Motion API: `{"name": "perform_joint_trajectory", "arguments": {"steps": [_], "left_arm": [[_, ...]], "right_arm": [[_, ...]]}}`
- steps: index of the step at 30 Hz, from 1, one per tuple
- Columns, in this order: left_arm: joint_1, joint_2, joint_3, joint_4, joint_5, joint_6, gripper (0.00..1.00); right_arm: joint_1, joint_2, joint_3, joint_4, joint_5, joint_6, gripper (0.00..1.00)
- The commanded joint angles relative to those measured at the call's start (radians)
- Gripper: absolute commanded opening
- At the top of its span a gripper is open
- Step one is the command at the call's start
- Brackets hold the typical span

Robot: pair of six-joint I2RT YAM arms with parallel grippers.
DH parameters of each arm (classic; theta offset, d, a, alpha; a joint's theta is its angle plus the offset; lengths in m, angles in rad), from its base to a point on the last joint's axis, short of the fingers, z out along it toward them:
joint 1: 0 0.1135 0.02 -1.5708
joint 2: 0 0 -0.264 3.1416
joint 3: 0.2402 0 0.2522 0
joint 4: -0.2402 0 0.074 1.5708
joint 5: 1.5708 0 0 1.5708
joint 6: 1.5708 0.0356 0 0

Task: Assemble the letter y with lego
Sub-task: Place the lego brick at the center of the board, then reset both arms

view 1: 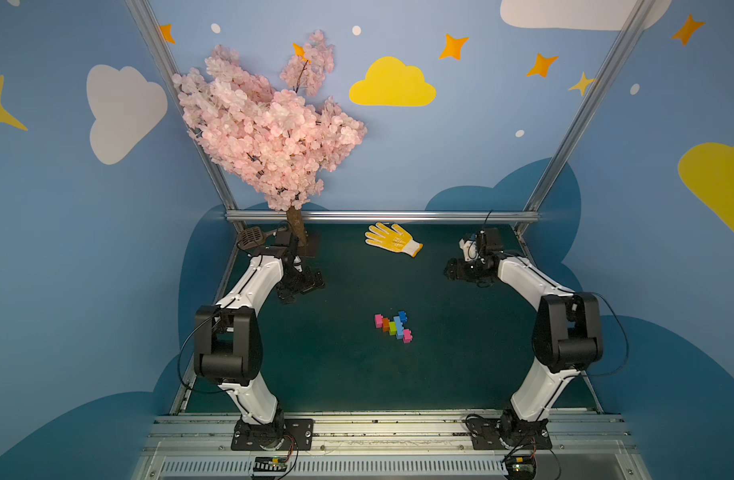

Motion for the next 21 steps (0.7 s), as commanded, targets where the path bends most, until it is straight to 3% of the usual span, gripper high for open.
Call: {"name": "perform_joint_trajectory", "arguments": {"steps": [1,7,10,13,21], "left_arm": [[0.005,-0.025,-0.014,0.007,-0.001,-0.002,1.00],[0.006,-0.023,-0.021,0.021,-0.003,-0.009,1.00],[0.005,-0.022,-0.023,0.025,0.000,-0.010,1.00],[0.005,-0.029,-0.027,0.033,-0.005,-0.010,1.00],[0.005,-0.070,-0.073,0.097,-0.043,-0.014,1.00]], "right_arm": [[-0.025,-0.201,-0.193,0.074,0.266,0.074,0.86],[-0.032,-0.535,-0.696,0.578,0.484,0.063,0.86],[-0.035,-0.585,-0.851,0.841,0.451,-0.049,0.86],[-0.036,-0.567,-0.851,0.848,0.418,-0.128,0.86],[-0.037,-0.360,-0.845,1.017,0.368,-0.134,0.86]]}}
